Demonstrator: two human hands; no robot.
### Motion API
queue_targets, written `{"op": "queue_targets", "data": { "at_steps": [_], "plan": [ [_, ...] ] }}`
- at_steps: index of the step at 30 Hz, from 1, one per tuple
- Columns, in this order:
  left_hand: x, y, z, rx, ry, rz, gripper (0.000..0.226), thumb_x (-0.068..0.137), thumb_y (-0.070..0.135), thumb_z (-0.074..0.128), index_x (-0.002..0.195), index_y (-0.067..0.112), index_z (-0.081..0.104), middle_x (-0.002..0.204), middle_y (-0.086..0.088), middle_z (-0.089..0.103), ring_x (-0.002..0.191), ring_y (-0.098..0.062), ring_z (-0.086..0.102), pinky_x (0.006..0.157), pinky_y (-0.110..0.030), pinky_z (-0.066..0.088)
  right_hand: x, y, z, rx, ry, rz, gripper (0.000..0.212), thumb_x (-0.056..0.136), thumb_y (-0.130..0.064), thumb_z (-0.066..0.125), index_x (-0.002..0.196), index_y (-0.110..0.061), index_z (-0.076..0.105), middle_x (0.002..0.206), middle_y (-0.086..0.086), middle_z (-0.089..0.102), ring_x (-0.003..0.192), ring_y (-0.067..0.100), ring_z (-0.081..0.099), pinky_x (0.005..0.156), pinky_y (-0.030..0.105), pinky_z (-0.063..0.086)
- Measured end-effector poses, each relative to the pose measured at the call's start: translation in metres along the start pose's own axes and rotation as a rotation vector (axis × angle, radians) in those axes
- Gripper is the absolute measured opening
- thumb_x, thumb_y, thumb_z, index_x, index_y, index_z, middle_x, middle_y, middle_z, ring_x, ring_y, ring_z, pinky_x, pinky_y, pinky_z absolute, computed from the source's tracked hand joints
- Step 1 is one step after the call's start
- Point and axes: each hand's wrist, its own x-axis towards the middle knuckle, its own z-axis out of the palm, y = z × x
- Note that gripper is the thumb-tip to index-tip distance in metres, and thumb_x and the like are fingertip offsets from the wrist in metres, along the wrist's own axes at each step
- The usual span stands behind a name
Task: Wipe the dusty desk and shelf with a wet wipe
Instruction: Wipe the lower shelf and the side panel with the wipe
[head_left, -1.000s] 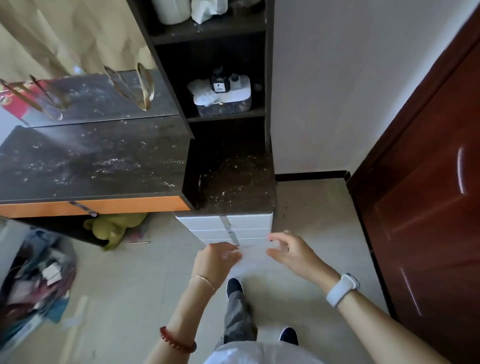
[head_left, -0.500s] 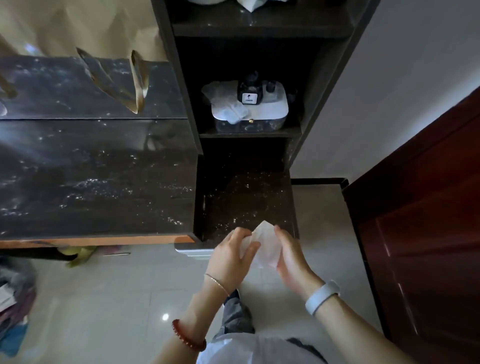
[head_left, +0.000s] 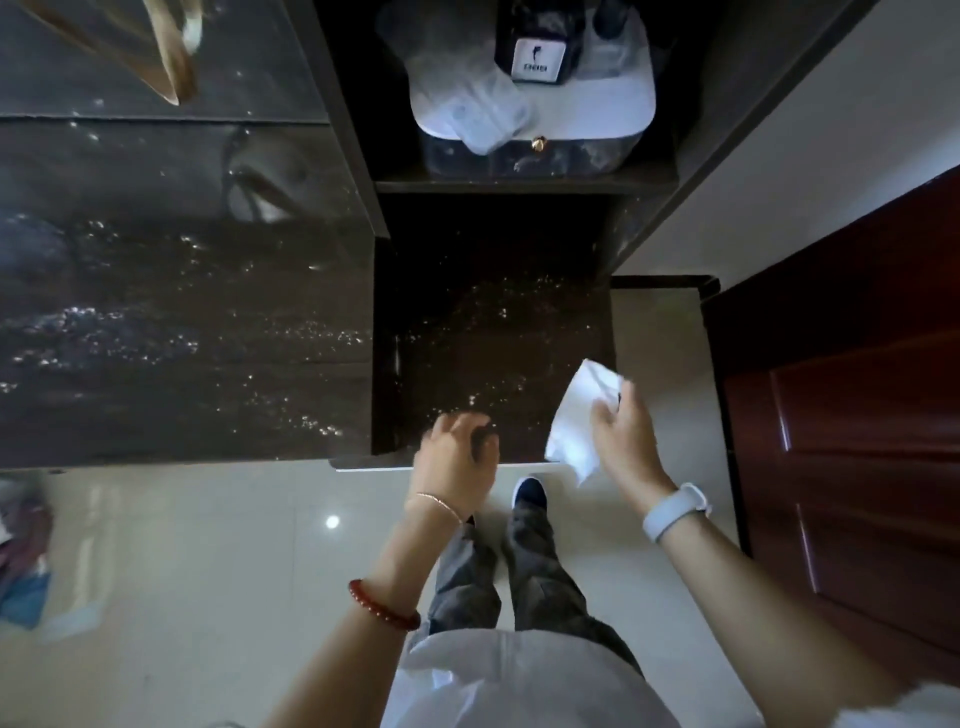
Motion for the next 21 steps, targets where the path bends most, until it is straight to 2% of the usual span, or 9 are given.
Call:
{"op": "queue_targets", "data": {
  "at_steps": [3,6,8,9,10,13,15,17,21],
  "plan": [
    [0.026,-0.013,0.011,0.050,0.060,-0.132,0.036,0.088,0.020,0.052,0.123,0.013,0.052,0.129,-0.014,0.047,0.116,-0.032,0.045,0.098,-0.037,0.038,0.036,0.006,-0.007,-0.245,0.162,-0.230,0.025,0.092,-0.001,0.036,0.114,0.004,0.047,0.090,0.025,0.059,0.075,0.034,0.053,0.060,0.025,0.029],
    [0.048,-0.020,0.026,0.126,0.106,-0.172,0.043,0.088,0.022,0.051,0.130,0.016,0.044,0.141,-0.010,0.035,0.126,-0.031,0.032,0.103,-0.041,0.030,0.071,0.026,0.001,-0.277,0.178,-0.361,0.031,0.091,0.000,0.039,0.120,-0.001,0.051,0.093,0.025,0.064,0.072,0.033,0.057,0.059,0.029,0.037],
    [0.060,-0.022,0.034,0.160,0.100,-0.205,0.048,0.089,0.024,0.050,0.134,0.020,0.038,0.147,-0.006,0.026,0.132,-0.030,0.023,0.105,-0.045,0.026,0.075,0.050,0.012,-0.330,0.051,-0.536,0.034,0.089,0.001,0.040,0.120,-0.005,0.052,0.117,0.022,0.060,0.106,0.036,0.059,0.078,0.038,0.053],
    [0.066,-0.024,0.038,0.177,0.102,-0.210,0.049,0.089,0.025,0.050,0.136,0.021,0.035,0.149,-0.005,0.022,0.134,-0.029,0.018,0.106,-0.047,0.023,0.071,0.067,0.019,-0.411,-0.049,-0.645,0.035,0.088,0.000,0.039,0.121,-0.007,0.051,0.127,0.022,0.054,0.123,0.036,0.047,0.092,0.043,0.049],
    [0.072,-0.026,0.042,0.197,0.114,-0.208,0.051,0.089,0.026,0.049,0.137,0.022,0.033,0.151,-0.004,0.018,0.136,-0.029,0.013,0.108,-0.050,0.020,0.063,0.087,0.026,-0.537,-0.160,-0.744,0.036,0.088,-0.005,0.038,0.122,-0.007,0.048,0.134,0.023,0.048,0.131,0.036,0.034,0.098,0.049,0.043],
    [0.087,-0.031,0.049,0.246,0.170,-0.180,0.053,0.089,0.027,0.048,0.139,0.024,0.028,0.154,-0.003,0.009,0.140,-0.027,0.002,0.110,-0.053,0.012,0.055,0.126,0.030,-0.842,-0.403,-0.920,0.048,0.091,-0.028,0.036,0.137,-0.012,0.035,0.147,0.020,0.030,0.138,0.037,0.017,0.108,0.055,0.029],
    [0.099,-0.033,0.054,0.269,0.217,-0.163,0.054,0.089,0.027,0.048,0.139,0.024,0.028,0.154,-0.004,0.008,0.141,-0.027,-0.001,0.111,-0.053,0.008,0.078,0.121,0.030,-0.915,-0.419,-0.959,0.050,0.093,-0.037,0.028,0.140,-0.020,0.030,0.150,0.013,0.026,0.140,0.032,0.015,0.114,0.048,0.018],
    [0.111,-0.035,0.058,0.290,0.244,-0.152,0.056,0.089,0.029,0.048,0.140,0.025,0.026,0.155,-0.004,0.006,0.141,-0.027,-0.003,0.111,-0.052,0.004,0.113,0.091,0.035,-0.964,-0.308,-0.928,0.050,0.094,-0.041,0.023,0.142,-0.027,0.025,0.152,0.009,0.023,0.141,0.029,0.013,0.113,0.042,0.009],
    [0.122,-0.040,0.060,0.337,0.275,-0.146,0.057,0.089,0.032,0.048,0.141,0.027,0.025,0.155,-0.005,0.007,0.141,-0.028,-0.002,0.111,-0.053,0.002,0.158,0.036,0.062,-0.932,-0.136,-0.695,0.052,0.094,-0.042,0.016,0.144,-0.029,0.017,0.155,0.007,0.015,0.141,0.028,0.014,0.108,0.043,0.017]
  ]
}}
